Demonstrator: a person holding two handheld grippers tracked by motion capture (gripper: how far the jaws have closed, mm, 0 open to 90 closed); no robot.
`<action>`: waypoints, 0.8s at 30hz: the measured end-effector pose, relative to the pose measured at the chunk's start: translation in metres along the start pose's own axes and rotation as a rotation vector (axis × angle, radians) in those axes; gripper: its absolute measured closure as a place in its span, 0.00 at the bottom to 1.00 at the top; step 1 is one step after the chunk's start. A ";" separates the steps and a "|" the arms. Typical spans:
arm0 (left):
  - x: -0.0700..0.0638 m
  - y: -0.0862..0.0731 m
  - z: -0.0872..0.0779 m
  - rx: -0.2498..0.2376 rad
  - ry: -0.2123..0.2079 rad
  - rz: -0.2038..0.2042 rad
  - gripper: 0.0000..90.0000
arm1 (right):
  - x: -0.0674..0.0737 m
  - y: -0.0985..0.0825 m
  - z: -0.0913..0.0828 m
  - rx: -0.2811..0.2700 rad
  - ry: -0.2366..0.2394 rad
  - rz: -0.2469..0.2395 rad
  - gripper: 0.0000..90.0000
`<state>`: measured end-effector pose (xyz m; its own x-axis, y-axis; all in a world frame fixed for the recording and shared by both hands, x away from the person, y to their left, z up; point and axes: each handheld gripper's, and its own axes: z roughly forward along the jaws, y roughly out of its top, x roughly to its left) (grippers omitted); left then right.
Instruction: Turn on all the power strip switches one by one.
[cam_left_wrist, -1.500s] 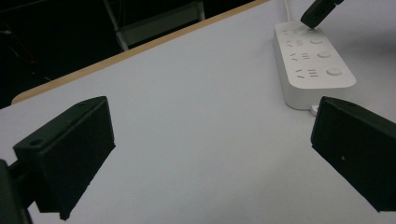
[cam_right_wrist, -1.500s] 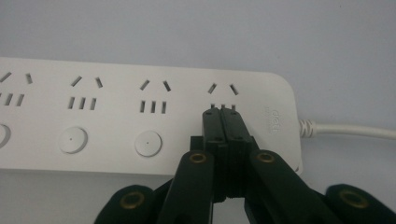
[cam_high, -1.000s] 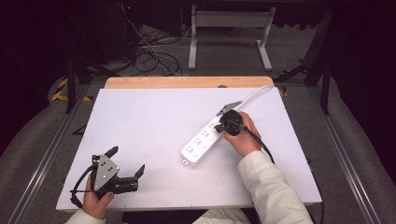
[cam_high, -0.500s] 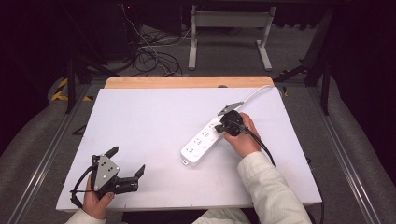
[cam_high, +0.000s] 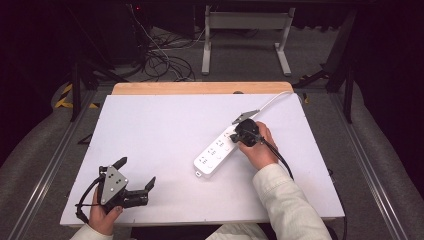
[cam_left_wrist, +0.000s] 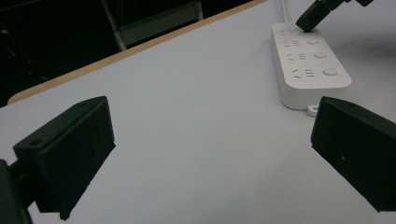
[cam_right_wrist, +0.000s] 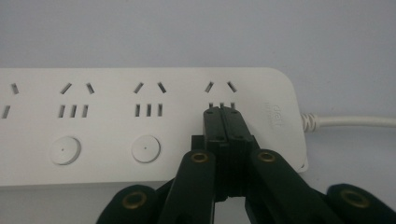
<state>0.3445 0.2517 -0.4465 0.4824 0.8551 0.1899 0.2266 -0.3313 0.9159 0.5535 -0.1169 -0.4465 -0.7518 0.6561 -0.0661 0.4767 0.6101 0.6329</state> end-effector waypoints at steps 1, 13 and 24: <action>0.000 0.000 0.000 0.000 0.000 0.000 0.00 | 0.000 0.000 0.000 0.000 0.000 0.000 1.00; -0.001 0.000 0.000 0.002 -0.005 -0.001 0.00 | 0.000 -0.004 0.000 -0.023 0.002 0.050 1.00; -0.002 0.000 -0.001 -0.007 -0.008 -0.003 0.00 | 0.001 -0.004 0.001 -0.022 -0.011 0.063 1.00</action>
<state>0.3431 0.2504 -0.4464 0.4883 0.8530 0.1844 0.2222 -0.3258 0.9189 0.5508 -0.1181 -0.4498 -0.7155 0.6977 -0.0345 0.5125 0.5578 0.6529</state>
